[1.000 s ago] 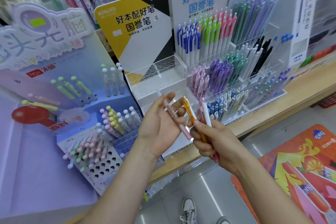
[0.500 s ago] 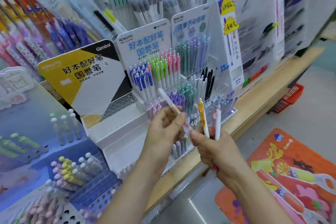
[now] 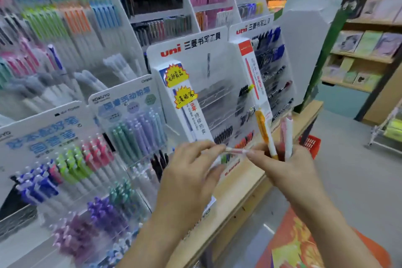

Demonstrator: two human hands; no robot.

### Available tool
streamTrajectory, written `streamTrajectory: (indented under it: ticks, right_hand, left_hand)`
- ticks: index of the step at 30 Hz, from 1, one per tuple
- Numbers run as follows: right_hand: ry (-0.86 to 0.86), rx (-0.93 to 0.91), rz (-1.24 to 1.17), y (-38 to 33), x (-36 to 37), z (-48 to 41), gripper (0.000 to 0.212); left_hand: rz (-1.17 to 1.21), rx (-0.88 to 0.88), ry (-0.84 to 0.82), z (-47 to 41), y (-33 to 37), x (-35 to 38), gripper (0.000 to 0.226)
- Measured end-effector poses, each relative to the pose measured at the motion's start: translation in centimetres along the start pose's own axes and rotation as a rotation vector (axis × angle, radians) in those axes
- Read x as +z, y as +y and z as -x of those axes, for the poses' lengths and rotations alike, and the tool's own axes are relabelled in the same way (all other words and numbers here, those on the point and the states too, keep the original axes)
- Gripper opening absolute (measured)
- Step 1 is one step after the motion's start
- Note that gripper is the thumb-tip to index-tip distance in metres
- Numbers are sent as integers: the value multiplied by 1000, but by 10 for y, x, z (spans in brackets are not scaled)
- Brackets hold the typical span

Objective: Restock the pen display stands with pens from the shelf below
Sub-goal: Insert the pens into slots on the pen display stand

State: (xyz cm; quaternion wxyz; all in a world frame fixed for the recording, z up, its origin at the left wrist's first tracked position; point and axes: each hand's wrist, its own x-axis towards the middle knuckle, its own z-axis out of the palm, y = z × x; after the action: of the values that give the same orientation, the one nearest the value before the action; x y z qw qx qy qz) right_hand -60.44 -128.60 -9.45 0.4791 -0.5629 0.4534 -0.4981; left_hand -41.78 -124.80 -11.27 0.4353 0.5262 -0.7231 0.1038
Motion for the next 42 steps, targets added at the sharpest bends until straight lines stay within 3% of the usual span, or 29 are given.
streamTrajectory:
  ticks: [2, 7, 10, 12, 14, 16, 19, 26, 31, 37, 42]
  right_hand:
    - [-104, -62, 93, -10, -19, -27, 17]
    - [-222, -95, 232, -18, -43, -92, 22]
    - [-313, -53, 106, -16, -51, -137, 16]
    - [-344, 30, -46, -11, -50, -168, 28]
    - [-350, 76, -136, -3, -47, -197, 43]
    - [-343, 78, -174, 2, -45, -222, 48]
    - [-370, 78, -188, 2, -45, -258, 45]
    - [-438, 46, -241, -8, -27, -331, 18]
    - [-556, 24, -292, -12, -17, -375, 17]
    - [-668, 47, -278, -1, -4, -406, 17]
    - [-695, -57, -60, 9, 9, -422, 15]
  left_hand:
    - [-22, 115, -79, -25, 14, 35, 31]
    - [-3, 95, -70, -83, 23, 76, 29]
    - [82, -27, -142, -120, 14, 87, 31]
    - [194, -142, -150, -145, 3, 95, 26]
    - [297, -304, -46, -170, -15, 100, 17]
    - [428, -514, 47, -198, -31, 100, 22]
    - [544, -574, 145, -238, -55, 89, 23]
    - [432, -398, 408, -310, -78, 89, 29]
    - [198, -347, 510, -329, -97, 116, 27]
    - [68, -485, 457, -316, -110, 146, 31]
    - [-16, -573, 386, -307, -113, 161, 28]
